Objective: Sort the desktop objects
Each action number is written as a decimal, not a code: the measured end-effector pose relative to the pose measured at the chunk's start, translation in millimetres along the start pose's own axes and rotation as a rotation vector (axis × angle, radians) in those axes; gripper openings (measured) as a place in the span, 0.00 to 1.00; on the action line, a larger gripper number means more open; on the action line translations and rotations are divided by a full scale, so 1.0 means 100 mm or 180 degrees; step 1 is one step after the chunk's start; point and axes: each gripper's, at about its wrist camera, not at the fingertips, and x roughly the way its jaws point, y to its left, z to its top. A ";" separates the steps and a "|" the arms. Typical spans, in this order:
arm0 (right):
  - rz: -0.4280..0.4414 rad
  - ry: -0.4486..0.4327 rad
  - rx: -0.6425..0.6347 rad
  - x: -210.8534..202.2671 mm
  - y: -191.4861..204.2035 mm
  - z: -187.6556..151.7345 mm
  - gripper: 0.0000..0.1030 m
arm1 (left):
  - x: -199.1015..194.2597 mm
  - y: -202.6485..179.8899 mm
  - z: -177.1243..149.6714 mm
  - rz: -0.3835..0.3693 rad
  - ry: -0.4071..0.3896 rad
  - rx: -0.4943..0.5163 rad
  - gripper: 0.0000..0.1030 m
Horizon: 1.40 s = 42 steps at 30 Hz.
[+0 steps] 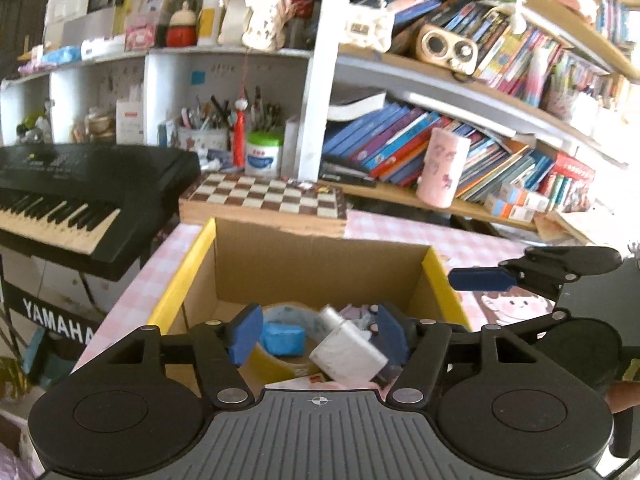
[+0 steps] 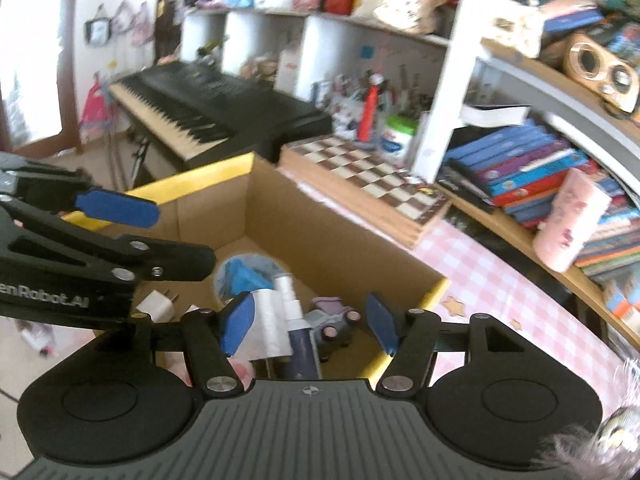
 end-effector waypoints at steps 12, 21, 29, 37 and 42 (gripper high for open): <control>-0.0549 -0.0358 0.0651 -0.72 0.01 -0.34 0.62 | -0.54 -0.16 -0.20 -0.0053 -0.0238 0.0212 0.79; -0.0811 -0.0416 0.0870 -1.21 0.25 -0.68 0.65 | -0.94 -0.21 -0.49 -0.0078 -0.0213 0.0255 0.81; -0.0935 -0.0316 0.1018 -1.53 0.50 -1.02 0.67 | -1.20 -0.24 -0.81 -0.0027 -0.0127 0.0284 0.85; -0.1064 -0.0085 0.1326 -1.73 0.67 -1.38 0.69 | -1.32 -0.39 -1.14 0.0031 0.0067 0.0372 0.85; -0.1206 -0.0026 0.1416 -1.88 0.75 -1.59 0.70 | -1.37 -0.49 -1.25 -0.0068 0.0129 0.0451 0.86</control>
